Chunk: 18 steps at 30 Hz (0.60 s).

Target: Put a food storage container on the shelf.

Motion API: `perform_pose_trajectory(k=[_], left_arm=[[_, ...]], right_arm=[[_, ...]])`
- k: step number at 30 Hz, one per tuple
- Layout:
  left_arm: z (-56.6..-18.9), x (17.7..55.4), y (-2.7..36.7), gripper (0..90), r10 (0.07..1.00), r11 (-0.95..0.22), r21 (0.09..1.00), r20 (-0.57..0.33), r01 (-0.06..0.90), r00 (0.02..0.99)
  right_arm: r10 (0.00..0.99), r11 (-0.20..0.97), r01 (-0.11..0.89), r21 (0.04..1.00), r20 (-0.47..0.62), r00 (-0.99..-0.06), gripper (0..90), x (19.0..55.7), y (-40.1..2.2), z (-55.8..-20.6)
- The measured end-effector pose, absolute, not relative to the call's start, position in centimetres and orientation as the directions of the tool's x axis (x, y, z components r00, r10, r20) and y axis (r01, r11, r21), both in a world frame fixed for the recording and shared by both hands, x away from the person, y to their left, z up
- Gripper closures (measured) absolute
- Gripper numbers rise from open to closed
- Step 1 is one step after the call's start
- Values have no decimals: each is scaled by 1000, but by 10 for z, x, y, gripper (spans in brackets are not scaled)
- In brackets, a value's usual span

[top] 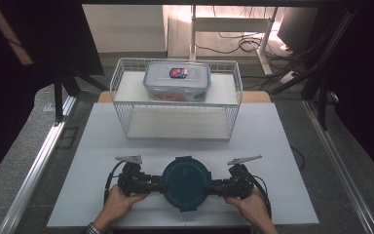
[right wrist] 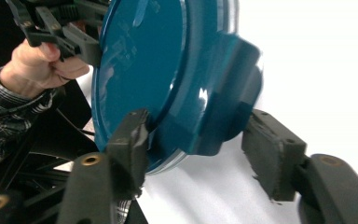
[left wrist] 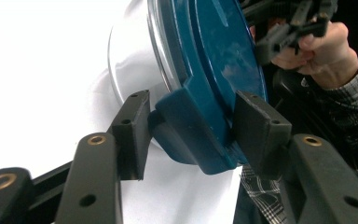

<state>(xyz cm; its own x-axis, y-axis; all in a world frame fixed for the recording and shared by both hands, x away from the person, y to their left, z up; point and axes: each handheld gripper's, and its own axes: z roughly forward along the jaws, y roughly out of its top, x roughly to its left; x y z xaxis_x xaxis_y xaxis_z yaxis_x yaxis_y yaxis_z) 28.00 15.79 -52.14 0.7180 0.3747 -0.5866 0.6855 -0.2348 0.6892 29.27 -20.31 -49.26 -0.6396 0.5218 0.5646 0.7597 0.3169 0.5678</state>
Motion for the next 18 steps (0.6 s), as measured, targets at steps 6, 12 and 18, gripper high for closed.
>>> perform_pose_trajectory(k=[6,12,18], left_arm=[[-517,278,154,513,361,-234,724,-554,649,750],[-519,277,154,531,376,-187,708,-589,681,715],[-517,271,154,559,387,-129,693,-623,709,680]], right_arm=[[501,249,779,576,611,-612,534,301,-214,-492],[517,235,791,565,616,-594,545,300,-215,-490],[535,198,803,562,625,-569,560,293,-216,-489]])
